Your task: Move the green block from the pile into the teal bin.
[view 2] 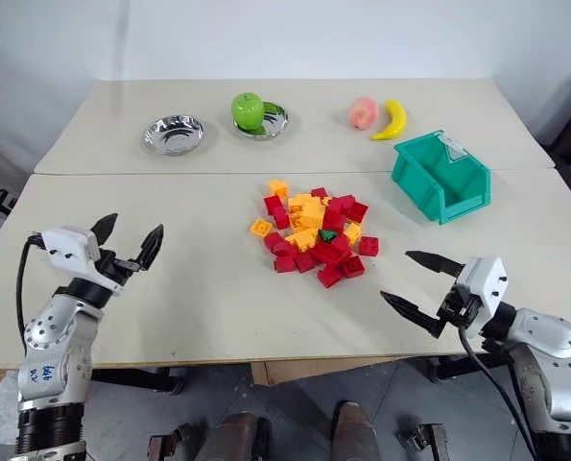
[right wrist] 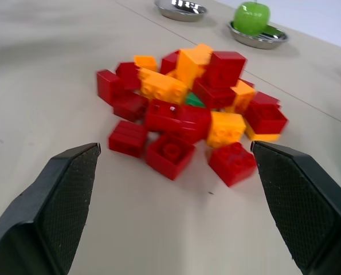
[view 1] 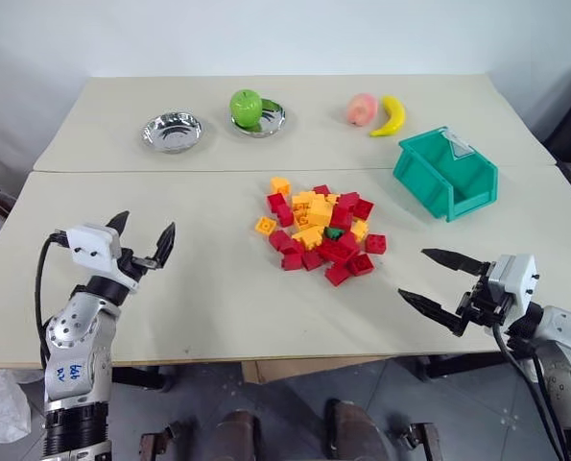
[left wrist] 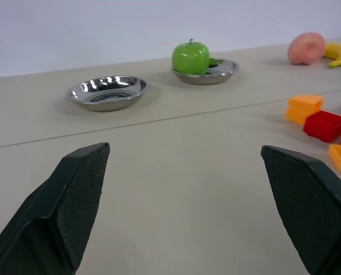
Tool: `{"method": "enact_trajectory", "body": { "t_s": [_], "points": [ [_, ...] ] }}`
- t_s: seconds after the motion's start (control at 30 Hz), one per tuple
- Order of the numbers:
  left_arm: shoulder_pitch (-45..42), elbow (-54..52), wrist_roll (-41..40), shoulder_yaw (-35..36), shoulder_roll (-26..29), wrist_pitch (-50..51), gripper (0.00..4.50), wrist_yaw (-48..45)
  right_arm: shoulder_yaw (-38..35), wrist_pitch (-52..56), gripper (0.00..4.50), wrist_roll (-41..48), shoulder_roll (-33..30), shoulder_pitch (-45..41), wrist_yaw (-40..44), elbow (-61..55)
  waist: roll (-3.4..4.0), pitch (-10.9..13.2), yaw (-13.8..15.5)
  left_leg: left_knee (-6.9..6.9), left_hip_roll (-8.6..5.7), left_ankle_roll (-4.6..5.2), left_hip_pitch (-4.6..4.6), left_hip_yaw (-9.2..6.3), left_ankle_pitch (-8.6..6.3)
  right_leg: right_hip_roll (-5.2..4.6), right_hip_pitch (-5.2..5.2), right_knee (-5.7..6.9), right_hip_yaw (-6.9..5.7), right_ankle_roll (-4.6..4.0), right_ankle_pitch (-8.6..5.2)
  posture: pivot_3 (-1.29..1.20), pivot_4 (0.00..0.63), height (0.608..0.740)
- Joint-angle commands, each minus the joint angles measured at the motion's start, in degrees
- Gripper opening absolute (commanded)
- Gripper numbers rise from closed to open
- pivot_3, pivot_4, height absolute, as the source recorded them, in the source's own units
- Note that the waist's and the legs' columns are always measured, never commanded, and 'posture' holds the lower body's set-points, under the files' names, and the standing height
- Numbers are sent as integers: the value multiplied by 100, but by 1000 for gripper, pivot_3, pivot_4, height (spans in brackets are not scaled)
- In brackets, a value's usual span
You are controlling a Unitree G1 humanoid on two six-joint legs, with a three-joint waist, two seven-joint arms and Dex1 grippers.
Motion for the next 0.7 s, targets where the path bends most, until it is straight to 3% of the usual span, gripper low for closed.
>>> {"method": "enact_trajectory", "body": {
  "t_s": [0.03,0.17,0.3,0.37,0.5,0.7],
  "points": [
    [8,-231,23,95,151,-23,4500,-24,-149,-174,4418,-20,-5,-29,0,-21,0,0,0,0,0,0,0,0,0,0,0,0,0,0,0,0,150,740],
    [9,-369,-318,-5,335,135,4500,-561,-97,-159,4418,-7,7,-45,8,-37,0,0,12,0,0,0,-1,0,0,0,0,0,0,0,0,0,150,740],
    [297,-675,-434,-541,1161,-157,4500,-2317,68,-108,4248,-18,-137,-246,280,51,1,0,-10,0,0,0,0,0,0,0,0,-1,0,-1,0,0,150,740],
    [391,-894,-638,-719,1604,-65,4500,-3063,200,-36,3790,-46,-311,-452,570,145,3,1,-30,0,0,-1,0,3,0,0,-2,-2,0,-1,0,0,150,740],
    [467,-745,-890,-822,1914,-104,4500,-3868,748,318,2427,-94,-337,-1027,891,264,6,2,-46,0,6,0,2,4,-1,1,-3,0,0,-4,-1,0,150,740],
    [419,-641,-850,-950,1693,-51,4500,-3884,2252,1208,302,-811,481,-2420,374,187,6,2,-59,0,7,-1,-1,5,0,2,-10,4,0,-6,-1,0,150,740]
  ]
}}
